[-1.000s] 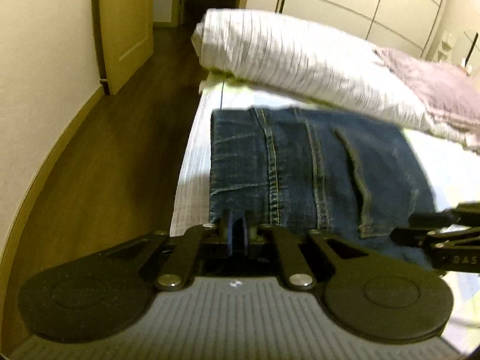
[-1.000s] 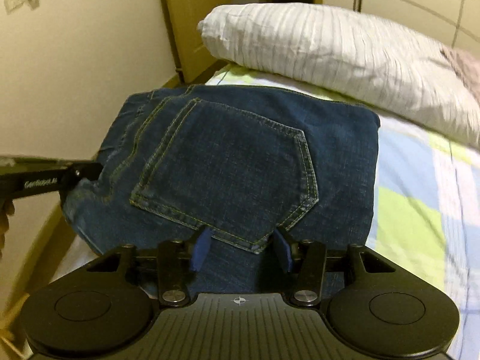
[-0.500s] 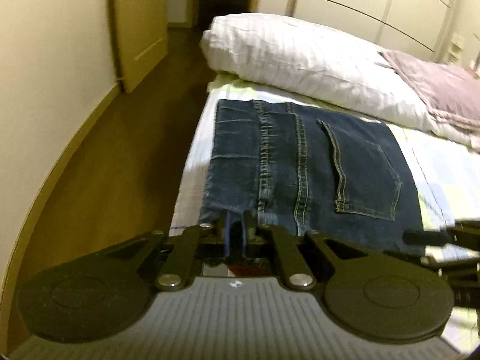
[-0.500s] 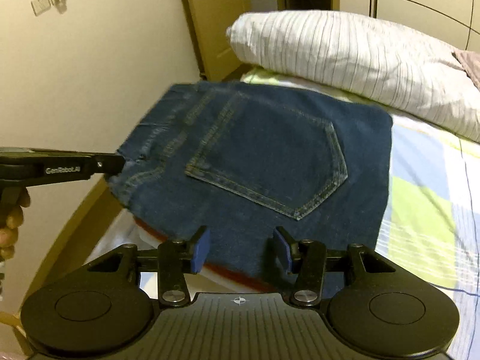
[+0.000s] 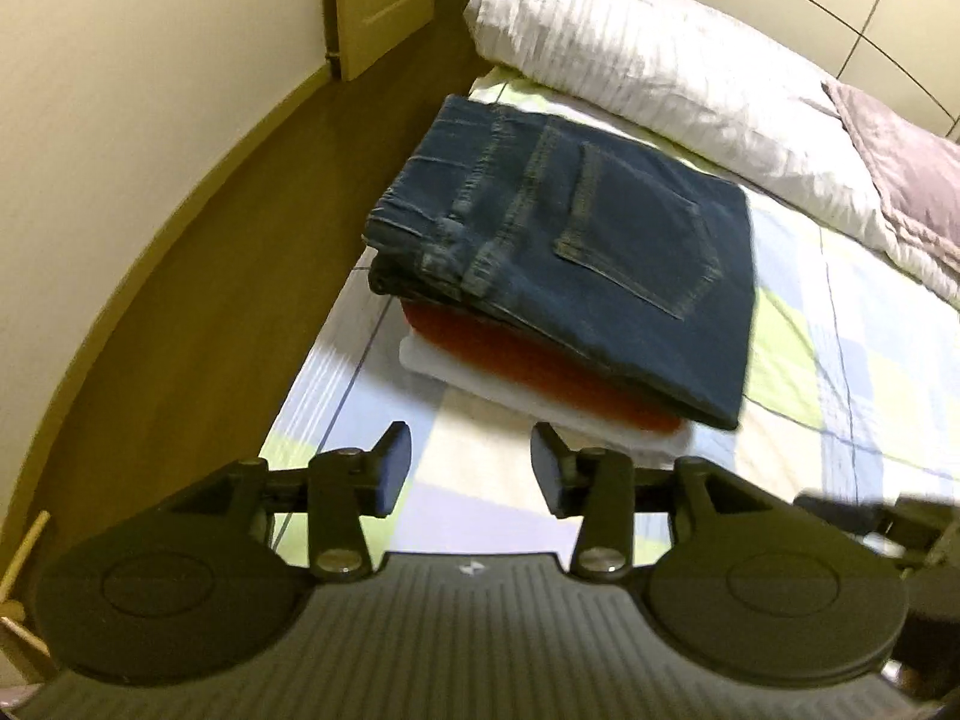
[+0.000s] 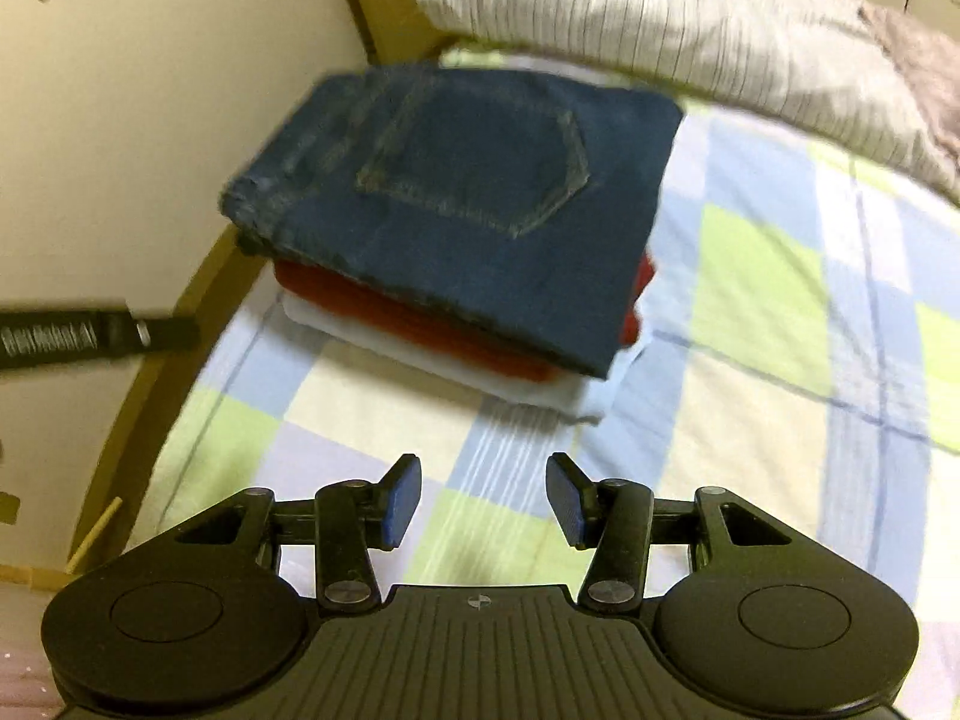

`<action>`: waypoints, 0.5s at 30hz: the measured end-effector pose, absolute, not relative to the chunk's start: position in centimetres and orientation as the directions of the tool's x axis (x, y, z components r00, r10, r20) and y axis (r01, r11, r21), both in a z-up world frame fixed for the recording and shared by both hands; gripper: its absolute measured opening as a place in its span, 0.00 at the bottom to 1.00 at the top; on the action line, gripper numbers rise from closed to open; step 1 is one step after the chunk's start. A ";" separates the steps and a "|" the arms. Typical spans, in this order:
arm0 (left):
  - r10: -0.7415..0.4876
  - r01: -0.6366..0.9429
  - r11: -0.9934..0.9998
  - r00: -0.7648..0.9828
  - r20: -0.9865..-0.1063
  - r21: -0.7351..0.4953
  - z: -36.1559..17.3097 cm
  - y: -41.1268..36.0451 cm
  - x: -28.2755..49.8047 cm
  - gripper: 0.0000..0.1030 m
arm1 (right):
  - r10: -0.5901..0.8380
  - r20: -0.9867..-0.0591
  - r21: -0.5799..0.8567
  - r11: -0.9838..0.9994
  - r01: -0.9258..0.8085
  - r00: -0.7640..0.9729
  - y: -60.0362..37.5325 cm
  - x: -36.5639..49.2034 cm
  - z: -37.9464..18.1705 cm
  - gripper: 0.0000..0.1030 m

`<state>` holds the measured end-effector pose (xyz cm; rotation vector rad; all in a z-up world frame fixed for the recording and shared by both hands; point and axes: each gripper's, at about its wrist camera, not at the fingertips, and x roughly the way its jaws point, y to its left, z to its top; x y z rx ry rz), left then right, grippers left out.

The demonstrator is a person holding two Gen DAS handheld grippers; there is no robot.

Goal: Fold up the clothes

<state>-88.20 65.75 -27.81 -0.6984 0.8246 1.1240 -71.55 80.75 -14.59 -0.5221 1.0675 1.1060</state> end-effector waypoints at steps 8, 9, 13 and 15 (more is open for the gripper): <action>0.600 -0.970 0.234 0.193 -0.776 -0.061 -21.2 56.4 -87.8 0.62 | 0.549 -0.833 0.161 0.351 -0.922 0.064 73.5 -72.3 -7.5 0.48; 0.611 -0.972 0.226 0.191 -0.768 -0.063 -20.5 55.1 -87.6 0.63 | 0.558 -0.827 0.163 0.348 -0.923 0.064 72.2 -72.3 -6.8 0.48; 0.650 -0.976 0.215 0.171 -0.740 -0.037 -18.2 50.2 -86.4 0.66 | 0.591 -0.804 0.171 0.344 -0.923 0.071 67.2 -72.4 -4.3 0.49; 0.677 -0.977 0.213 0.158 -0.719 -0.014 -16.9 47.6 -85.7 0.69 | 0.600 -0.796 0.174 0.347 -0.922 0.076 64.6 -72.1 -3.3 0.49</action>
